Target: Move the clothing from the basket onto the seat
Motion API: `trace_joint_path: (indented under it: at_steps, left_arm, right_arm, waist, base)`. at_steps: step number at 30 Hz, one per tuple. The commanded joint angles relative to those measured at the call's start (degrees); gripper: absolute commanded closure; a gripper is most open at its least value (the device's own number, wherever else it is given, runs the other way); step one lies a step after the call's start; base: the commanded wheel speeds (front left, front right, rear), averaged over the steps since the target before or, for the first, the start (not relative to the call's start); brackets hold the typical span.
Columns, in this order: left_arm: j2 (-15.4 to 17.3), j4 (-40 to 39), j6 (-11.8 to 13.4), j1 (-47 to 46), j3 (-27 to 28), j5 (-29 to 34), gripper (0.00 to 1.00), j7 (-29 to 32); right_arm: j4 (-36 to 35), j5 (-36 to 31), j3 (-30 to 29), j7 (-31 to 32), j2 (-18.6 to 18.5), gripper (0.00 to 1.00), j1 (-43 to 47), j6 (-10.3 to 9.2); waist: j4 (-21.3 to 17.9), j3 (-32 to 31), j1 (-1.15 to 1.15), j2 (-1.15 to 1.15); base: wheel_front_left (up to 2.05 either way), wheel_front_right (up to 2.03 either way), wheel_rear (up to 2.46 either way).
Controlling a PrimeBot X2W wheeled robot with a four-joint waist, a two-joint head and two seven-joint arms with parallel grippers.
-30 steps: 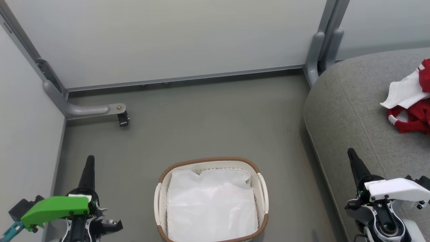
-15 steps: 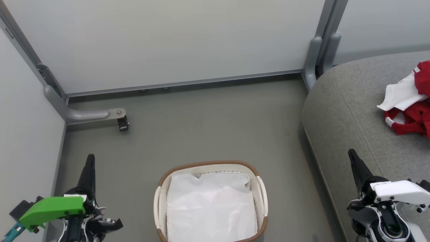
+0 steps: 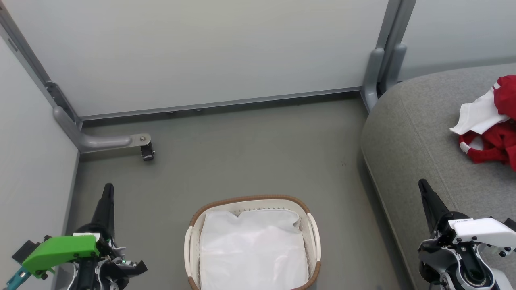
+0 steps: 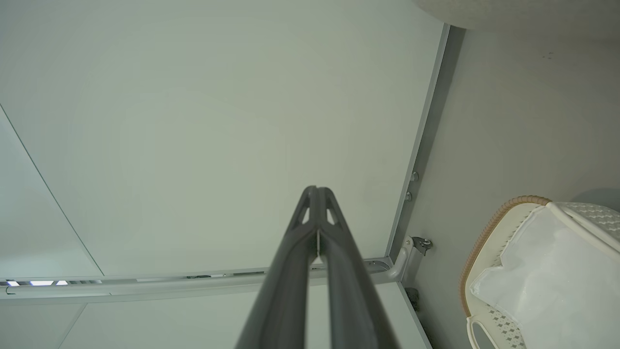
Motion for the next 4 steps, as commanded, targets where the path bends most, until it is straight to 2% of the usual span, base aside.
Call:
trace_joint_path:
  at_steps: [1, 4]
  left_arm:
    - [0.4, -0.1, -0.3, 0.8, 0.1, -0.2, 1.00, 0.3]
    - [0.4, -0.1, -0.3, 0.8, 0.1, -0.2, 1.00, 0.3]
  right_arm:
    - [-0.2, 0.2, -0.1, 0.2, -0.3, 1.00, 0.7, 0.00]
    - [-0.2, 0.2, -0.1, 0.2, -0.3, 1.00, 0.7, 0.00]
  waist:
    - [0.0, 0.0, 0.00, 0.00]
    - [0.0, 0.0, 0.00, 0.00]
  base:
    - [0.00, 0.00, 0.00]
    - [0.00, 0.00, 0.00]
